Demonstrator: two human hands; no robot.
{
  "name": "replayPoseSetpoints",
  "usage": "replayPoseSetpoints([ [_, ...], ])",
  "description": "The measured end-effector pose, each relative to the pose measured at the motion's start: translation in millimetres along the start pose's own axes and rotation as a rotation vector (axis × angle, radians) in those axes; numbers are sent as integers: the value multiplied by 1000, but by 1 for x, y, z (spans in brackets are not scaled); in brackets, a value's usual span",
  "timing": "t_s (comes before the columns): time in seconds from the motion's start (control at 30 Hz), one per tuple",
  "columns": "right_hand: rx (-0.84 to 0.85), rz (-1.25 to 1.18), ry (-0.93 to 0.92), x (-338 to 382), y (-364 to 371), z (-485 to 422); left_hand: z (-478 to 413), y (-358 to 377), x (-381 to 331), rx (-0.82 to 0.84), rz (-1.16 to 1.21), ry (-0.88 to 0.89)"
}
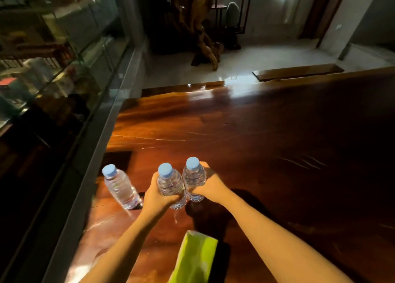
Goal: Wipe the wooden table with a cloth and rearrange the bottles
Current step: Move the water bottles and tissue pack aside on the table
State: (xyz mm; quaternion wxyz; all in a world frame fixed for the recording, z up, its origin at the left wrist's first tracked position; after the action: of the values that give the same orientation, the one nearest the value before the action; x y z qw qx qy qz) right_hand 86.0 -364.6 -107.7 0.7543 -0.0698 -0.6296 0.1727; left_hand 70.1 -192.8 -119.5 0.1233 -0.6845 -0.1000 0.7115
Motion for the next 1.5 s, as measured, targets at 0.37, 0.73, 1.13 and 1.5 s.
replayPoseSetpoints([
  [0.37,-166,21,103,-86,-191,-5,-45,192,-50,114,-6,-5],
  [0.73,-327,19,179,-152,-321,-14,-89,315,-64,205,-63,19],
  [1.13,-382,-9,209,-192,-357,-29,-121,374,-64,271,-111,52],
  [1.5,-423,-9,299,-209,-350,-22,-134,367,-51,336,-240,55],
])
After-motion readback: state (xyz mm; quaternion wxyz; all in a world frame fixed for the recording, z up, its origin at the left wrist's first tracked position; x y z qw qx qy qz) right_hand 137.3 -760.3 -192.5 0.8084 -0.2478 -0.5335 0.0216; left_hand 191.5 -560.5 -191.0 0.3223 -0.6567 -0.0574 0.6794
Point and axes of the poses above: each hand's wrist, its own z-axis away from the middle knuckle, its own y-axis out of the palm, x = y × z, the point moved 8 cm from there along -z, towards the middle knuckle, and after that the axes turned 6 degrees about y, right-handed, at the moved point
